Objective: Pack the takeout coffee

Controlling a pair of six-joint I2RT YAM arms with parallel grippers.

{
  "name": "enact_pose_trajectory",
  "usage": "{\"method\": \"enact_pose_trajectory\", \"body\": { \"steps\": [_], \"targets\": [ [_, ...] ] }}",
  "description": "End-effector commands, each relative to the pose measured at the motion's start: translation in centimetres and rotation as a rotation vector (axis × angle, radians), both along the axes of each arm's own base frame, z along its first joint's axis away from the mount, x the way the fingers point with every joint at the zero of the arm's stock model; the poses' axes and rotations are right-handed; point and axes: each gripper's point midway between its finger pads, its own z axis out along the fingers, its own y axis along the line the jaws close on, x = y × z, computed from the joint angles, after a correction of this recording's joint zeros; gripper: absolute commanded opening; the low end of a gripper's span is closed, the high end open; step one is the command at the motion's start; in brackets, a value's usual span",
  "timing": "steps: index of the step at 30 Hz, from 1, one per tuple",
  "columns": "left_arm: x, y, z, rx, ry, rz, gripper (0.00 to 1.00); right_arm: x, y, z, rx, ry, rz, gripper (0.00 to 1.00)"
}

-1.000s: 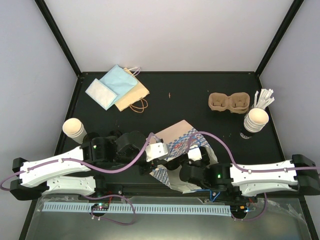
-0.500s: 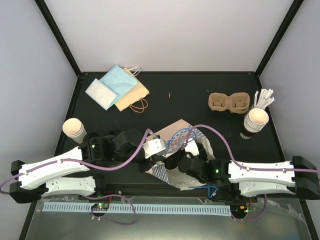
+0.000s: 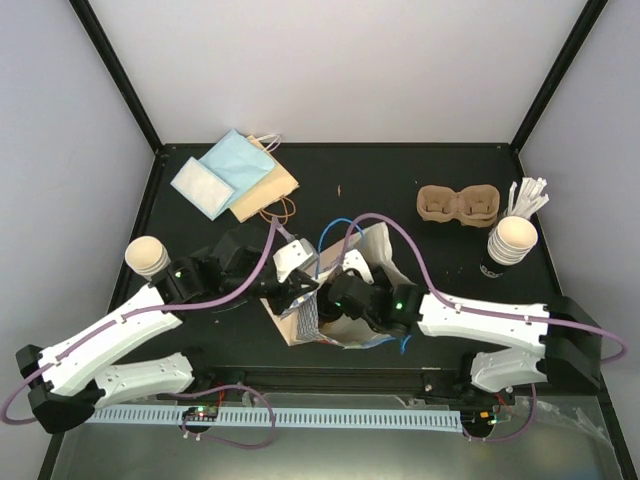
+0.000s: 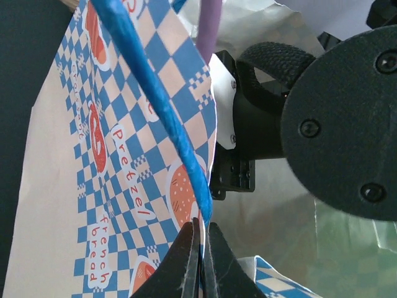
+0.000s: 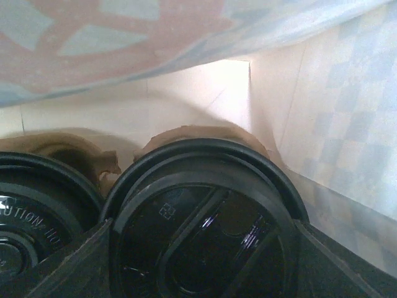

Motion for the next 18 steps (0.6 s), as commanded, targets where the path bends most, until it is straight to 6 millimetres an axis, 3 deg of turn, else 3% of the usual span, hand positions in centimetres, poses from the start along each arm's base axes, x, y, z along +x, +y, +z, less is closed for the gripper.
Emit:
{"method": "enact_pose_trajectory", "body": {
  "steps": [1, 8, 18],
  "targets": [
    [0.8, 1.0, -0.5, -0.006, 0.089, 0.041, 0.02, -0.4, 1.1, -1.0, -0.091, 0.134, 0.058, 0.46],
    [5.1, 4.0, -0.4, -0.037, 0.205, 0.217, 0.02, 0.5, 2.4, -0.8, -0.135, 0.287, 0.067, 0.46],
    [9.4, 8.1, 0.0, 0.007, 0.223, 0.436, 0.03, 2.5, 4.4, -1.3, -0.235, 0.43, 0.092, 0.46]
  ]
}}
